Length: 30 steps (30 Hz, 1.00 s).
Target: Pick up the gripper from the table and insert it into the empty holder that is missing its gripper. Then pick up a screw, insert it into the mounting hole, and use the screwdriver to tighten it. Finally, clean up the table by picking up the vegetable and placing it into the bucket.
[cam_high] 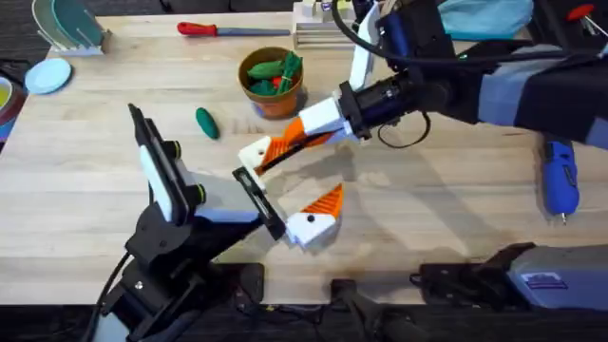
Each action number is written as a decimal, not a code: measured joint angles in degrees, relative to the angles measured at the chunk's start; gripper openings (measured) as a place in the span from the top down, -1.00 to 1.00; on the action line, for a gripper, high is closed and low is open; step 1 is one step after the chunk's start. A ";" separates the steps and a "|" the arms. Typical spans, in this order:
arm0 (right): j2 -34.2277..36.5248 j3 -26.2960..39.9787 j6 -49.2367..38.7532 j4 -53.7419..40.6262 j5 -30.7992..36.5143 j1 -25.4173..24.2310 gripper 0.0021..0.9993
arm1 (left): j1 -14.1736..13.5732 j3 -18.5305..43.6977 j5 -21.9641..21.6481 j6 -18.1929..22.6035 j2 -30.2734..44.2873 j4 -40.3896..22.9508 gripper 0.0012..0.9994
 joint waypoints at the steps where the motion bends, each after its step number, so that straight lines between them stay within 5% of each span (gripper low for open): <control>1: 0.00 0.00 -0.04 0.02 -0.07 0.28 0.33 | -0.09 0.00 0.59 0.07 0.00 0.03 -0.99; 3: 0.02 0.00 0.11 0.00 -0.15 0.92 0.09 | -0.26 0.00 1.37 0.17 0.00 0.08 -0.99; 16: 0.02 0.00 0.23 -0.37 -0.15 1.38 -0.37 | -0.28 0.00 1.91 0.20 0.00 0.11 -0.99; 20: 0.00 0.00 0.46 1.29 -0.15 1.09 -0.90 | -0.28 0.00 1.93 0.20 0.00 0.11 -0.99; 30: 0.02 1.84 0.34 6.43 4.42 -8.36 -0.96 | -0.28 0.00 2.08 0.20 0.00 0.11 -0.99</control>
